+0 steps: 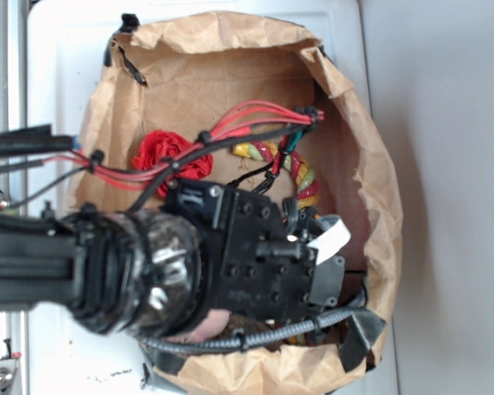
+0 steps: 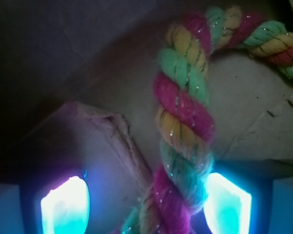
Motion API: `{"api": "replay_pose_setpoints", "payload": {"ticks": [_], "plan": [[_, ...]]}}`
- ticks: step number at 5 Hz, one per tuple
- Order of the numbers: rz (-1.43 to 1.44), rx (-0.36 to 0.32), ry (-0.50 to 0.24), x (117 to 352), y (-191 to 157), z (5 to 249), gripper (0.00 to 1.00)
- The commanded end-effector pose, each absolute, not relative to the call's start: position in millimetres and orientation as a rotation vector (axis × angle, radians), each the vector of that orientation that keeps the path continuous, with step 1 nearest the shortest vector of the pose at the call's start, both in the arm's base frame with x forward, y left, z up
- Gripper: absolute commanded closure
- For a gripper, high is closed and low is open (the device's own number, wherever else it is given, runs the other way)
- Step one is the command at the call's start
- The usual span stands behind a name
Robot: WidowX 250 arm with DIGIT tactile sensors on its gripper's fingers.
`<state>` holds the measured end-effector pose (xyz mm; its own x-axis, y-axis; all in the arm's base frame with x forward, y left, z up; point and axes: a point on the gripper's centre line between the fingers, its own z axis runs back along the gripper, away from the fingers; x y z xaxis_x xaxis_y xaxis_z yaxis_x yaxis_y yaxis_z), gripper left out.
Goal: Grab the multicolored rope.
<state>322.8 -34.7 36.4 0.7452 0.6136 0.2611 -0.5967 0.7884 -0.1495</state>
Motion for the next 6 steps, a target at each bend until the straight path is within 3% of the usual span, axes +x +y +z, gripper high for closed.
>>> {"api": "replay_pose_setpoints", "payload": {"ticks": [1, 4, 6], "plan": [[0.696, -0.082, -0.331, 324, -30, 50, 1.00], [0.721, -0.151, -0.365, 310, -23, 74, 1.00], [0.767, -0.165, -0.341, 315, -7, 115, 1.00]]}}
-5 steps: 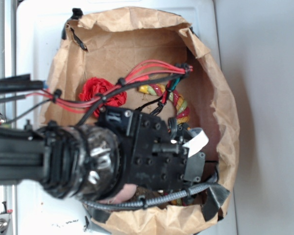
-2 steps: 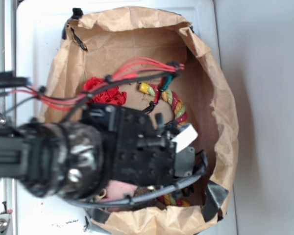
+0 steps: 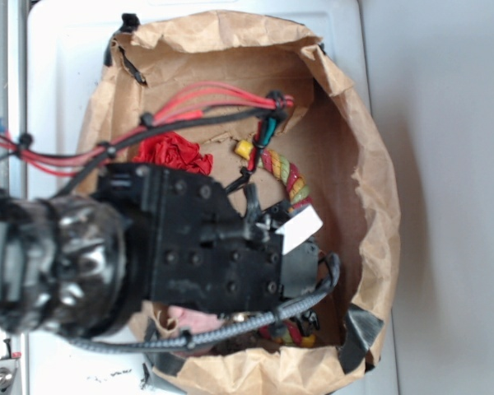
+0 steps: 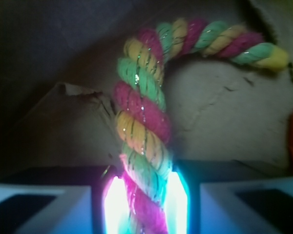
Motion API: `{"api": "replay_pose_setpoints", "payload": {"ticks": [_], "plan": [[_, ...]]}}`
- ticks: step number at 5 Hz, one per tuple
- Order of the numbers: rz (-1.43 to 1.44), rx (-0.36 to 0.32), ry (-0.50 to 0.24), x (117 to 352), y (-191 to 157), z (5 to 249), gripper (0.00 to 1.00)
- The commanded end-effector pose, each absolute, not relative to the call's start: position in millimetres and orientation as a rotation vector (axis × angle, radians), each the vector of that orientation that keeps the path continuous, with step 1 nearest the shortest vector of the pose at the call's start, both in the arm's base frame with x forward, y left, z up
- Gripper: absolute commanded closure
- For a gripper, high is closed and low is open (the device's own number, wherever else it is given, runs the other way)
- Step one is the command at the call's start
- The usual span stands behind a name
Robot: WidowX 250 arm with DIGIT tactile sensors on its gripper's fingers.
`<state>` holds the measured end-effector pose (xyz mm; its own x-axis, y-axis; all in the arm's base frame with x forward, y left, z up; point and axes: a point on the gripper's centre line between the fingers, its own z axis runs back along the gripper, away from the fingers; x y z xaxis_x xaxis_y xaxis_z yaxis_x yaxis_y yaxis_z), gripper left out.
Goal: Grab the multicolored rope.
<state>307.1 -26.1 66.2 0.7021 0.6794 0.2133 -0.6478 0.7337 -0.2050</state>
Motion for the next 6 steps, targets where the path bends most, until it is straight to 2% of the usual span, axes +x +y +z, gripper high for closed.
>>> {"api": "replay_pose_setpoints", "payload": {"ticks": [1, 2, 3, 4, 5, 6], "plan": [[0.768, -0.179, -0.311, 313, 4, 145, 1.00], [0.755, -0.184, -0.294, 311, 9, 161, 1.00], [0.746, -0.066, -0.383, 305, 11, 175, 1.00], [0.749, 0.025, -0.414, 297, 16, 188, 1.00], [0.749, 0.024, -0.373, 288, 27, 201, 1.00], [0.736, -0.005, -0.357, 282, 34, 208, 1.00]]}}
